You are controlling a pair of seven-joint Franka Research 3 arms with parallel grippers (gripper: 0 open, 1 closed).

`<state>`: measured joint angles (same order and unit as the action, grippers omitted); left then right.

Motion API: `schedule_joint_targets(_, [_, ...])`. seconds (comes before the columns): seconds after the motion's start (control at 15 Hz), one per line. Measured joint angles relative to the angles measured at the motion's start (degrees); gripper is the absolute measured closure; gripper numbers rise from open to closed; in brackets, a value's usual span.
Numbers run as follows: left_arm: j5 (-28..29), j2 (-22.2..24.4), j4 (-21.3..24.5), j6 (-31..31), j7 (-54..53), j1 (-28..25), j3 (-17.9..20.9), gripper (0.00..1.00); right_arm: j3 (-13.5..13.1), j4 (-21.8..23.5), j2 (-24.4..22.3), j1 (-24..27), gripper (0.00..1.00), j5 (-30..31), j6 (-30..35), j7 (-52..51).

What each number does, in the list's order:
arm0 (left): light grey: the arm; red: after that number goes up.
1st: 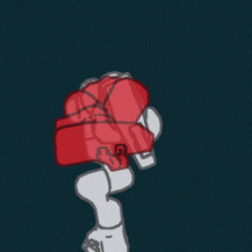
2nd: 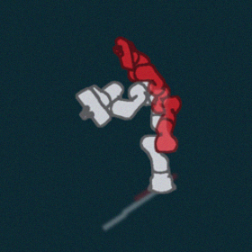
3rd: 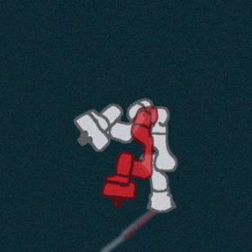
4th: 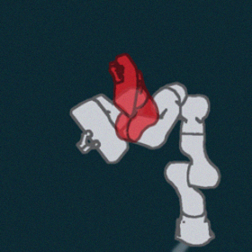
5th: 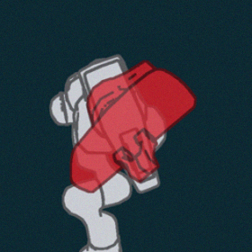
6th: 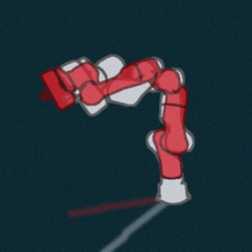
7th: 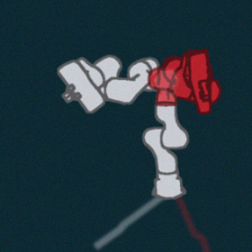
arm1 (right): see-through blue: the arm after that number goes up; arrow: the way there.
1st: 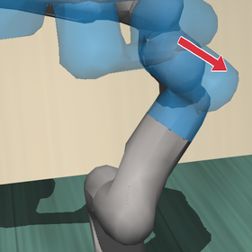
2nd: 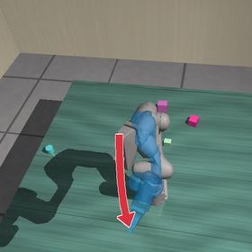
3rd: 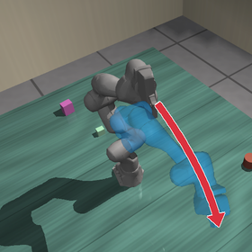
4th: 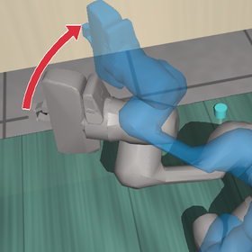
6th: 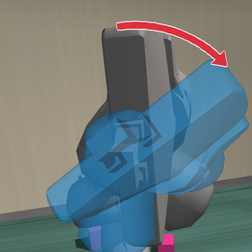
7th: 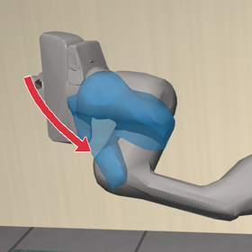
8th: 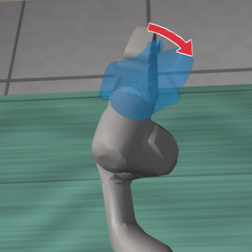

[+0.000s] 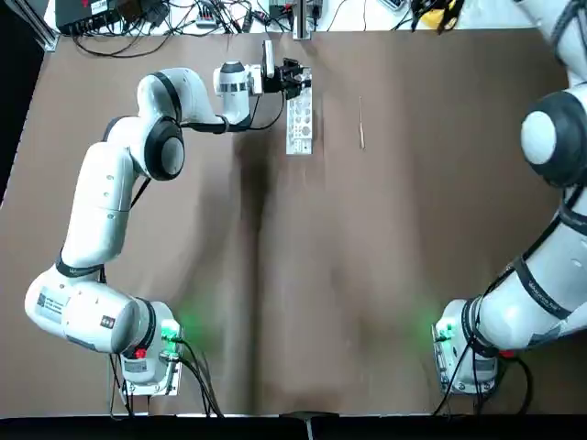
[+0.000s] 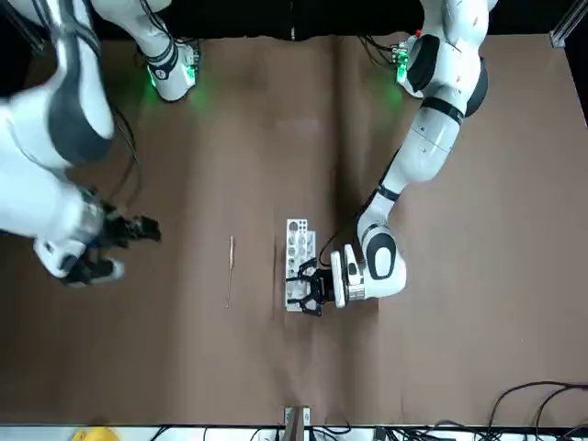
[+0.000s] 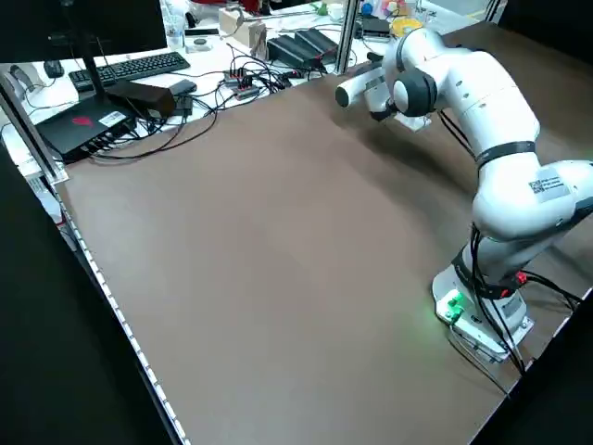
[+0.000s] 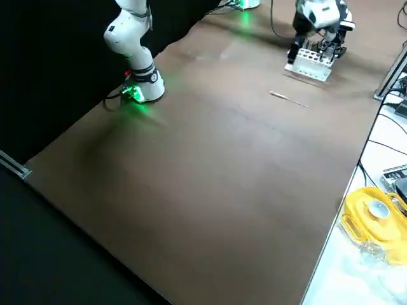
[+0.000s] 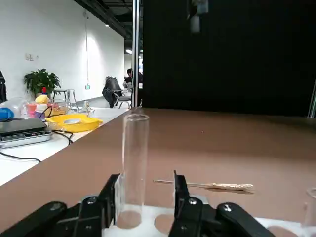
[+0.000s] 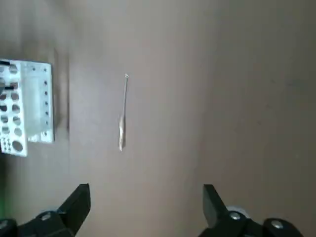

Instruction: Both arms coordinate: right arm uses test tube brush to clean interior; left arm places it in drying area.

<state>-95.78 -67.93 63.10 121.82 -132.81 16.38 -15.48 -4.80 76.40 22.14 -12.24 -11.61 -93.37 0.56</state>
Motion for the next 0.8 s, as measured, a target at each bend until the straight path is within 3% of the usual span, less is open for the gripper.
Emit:
schedule_joint_targets(0.2, [0.0, -0.04, -0.02, 0.03, -0.07, -0.01, 0.03, 0.5, -0.18, 0.07, -5.22, 1.14, 0.0, 2.53, 4.91, -0.03])
schedule_joint_targets(0.33, [0.0, -0.05, -0.07, 0.06, -0.11, -0.02, 0.12, 0.52, 0.2, 0.21, -8.53, 0.95, 0.0, 7.66, 9.25, 0.0])
schedule_joint_targets(0.6, [0.0, -0.07, -0.17, 0.09, -0.13, -0.02, 0.15, 0.56, 0.04, 1.49, -12.34, 1.11, 0.0, 8.44, 10.34, 0.15])
schedule_joint_targets(0.8, [0.0, -0.09, -0.18, 0.1, -0.14, -0.02, 0.16, 0.63, -0.21, 5.47, -15.34, 1.63, 0.0, 8.44, 8.85, 0.16])
